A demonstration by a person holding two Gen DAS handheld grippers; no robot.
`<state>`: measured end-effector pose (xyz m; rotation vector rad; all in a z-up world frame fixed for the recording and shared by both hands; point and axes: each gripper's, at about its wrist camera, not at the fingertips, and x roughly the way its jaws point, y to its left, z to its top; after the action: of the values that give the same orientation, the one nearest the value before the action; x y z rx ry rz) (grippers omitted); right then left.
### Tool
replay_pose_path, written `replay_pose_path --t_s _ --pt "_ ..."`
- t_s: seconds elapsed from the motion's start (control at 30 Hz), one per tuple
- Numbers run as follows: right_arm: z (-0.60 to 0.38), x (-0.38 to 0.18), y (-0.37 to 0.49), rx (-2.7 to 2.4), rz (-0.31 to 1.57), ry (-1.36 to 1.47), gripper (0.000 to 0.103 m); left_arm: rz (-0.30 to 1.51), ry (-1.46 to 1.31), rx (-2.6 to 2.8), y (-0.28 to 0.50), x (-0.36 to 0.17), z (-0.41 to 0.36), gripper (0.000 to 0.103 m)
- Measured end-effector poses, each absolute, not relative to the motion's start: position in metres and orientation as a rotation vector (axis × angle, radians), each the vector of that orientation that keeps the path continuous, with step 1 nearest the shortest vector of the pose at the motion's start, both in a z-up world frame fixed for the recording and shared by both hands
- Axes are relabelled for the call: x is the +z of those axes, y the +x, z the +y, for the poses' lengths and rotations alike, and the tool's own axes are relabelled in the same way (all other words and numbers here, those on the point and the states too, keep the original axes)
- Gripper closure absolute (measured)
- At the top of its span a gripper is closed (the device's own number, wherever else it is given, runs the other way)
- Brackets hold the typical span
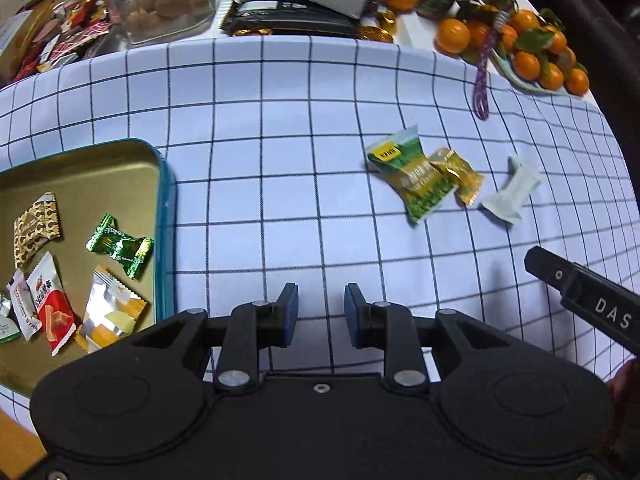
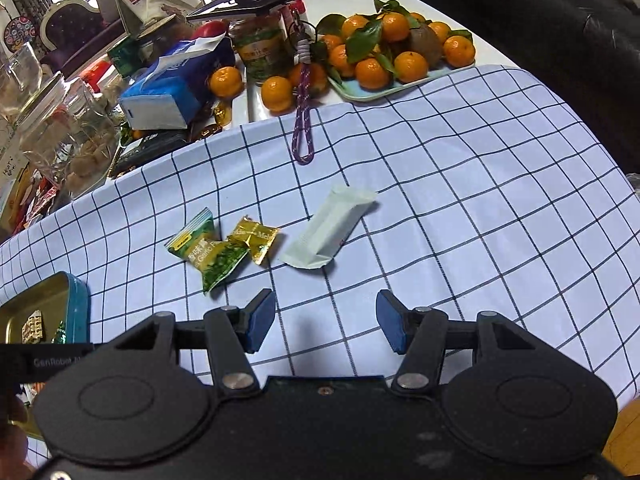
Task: Organize snacks
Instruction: 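Move the right tool to the blue-white strawberry packet on the cloth, then close the right tool on the blue-white strawberry packet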
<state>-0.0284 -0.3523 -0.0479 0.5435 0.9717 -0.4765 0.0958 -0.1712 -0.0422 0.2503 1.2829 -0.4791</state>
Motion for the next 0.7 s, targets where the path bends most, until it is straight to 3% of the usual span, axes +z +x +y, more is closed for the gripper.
replay_pose_path --t_s 0.7 --pt "-0.328 -0.055 -0.059 -0.328 1.168 0.738 0.044 1.274 0.239 -0.394 0.103 -0.044 -0.153 0.069"
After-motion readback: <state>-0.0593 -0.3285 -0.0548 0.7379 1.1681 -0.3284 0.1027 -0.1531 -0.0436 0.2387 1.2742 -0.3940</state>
